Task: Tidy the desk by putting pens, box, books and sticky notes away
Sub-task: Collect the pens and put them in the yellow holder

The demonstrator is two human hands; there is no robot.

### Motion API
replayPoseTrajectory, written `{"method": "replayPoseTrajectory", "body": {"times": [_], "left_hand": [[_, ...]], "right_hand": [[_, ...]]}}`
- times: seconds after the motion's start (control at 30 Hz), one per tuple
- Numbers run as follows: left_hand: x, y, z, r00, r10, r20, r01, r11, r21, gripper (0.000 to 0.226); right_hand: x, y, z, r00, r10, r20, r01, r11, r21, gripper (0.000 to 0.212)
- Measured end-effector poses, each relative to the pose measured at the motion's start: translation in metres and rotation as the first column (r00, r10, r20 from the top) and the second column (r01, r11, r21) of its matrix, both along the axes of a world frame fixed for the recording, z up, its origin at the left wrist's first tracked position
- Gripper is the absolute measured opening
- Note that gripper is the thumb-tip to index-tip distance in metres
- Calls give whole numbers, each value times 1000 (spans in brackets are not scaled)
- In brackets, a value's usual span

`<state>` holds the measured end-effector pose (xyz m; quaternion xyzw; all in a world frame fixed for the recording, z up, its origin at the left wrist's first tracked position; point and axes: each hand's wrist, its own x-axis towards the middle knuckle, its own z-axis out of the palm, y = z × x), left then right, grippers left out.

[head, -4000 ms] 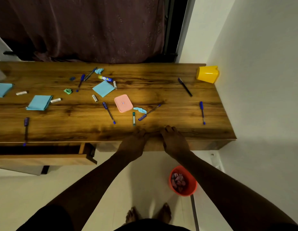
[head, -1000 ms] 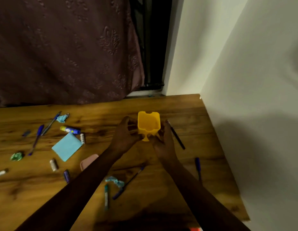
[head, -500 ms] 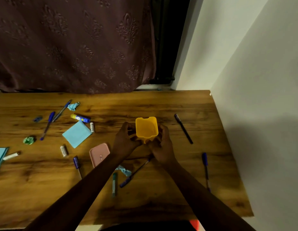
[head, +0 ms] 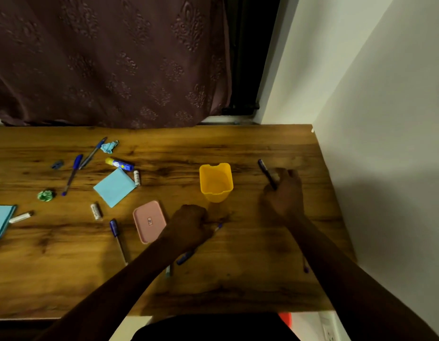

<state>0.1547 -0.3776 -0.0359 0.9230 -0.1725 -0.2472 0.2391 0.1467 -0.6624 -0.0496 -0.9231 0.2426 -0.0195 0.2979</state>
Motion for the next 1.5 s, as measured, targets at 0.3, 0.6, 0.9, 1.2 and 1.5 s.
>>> {"method": "replayPoseTrajectory", "body": {"times": [0.3,0.6,0.9,1.2,1.5], "left_hand": [[-10,-7,-14,996,-81,-25,84,984,159,23],[-9,-12,21,996,-59,-73,53,995,-83,22],[12,-5,90,964,141,-228,-258,719,-646,43],[32,19,92,742,208,-637,-659,60,-749,25],[19,4,53,708,208,-675,-684,-34,-728,20]], "right_hand": [[10,-5,-2,997,19,-72,-26,994,-108,22],[11,-6,2,999,31,8,-31,998,62,19],[15,25,44,949,-147,280,-67,772,632,17],[16,61,75,890,-43,454,-272,749,604,17],[19,98,74,900,-1,436,-310,700,644,18]]}}
